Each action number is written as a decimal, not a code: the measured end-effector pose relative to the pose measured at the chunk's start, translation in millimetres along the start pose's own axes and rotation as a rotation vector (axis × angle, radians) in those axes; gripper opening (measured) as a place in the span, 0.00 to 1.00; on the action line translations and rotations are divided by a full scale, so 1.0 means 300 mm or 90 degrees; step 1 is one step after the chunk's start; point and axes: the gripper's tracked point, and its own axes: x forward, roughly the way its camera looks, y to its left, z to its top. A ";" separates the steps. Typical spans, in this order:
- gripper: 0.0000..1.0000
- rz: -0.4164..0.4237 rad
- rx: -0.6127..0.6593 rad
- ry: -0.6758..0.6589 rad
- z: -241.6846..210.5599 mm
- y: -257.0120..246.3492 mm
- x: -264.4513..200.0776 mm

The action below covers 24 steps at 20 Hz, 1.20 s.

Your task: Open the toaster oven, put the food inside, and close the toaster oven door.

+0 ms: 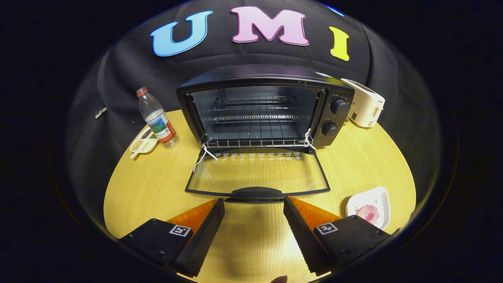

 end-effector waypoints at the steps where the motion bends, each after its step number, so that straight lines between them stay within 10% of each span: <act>1: 0.99 0.007 0.004 0.005 -0.001 -0.001 -0.007; 9: 0.99 0.057 0.004 0.087 -0.056 -0.147 -0.186; 24: 0.99 0.005 0.038 0.325 -0.188 -0.998 -0.187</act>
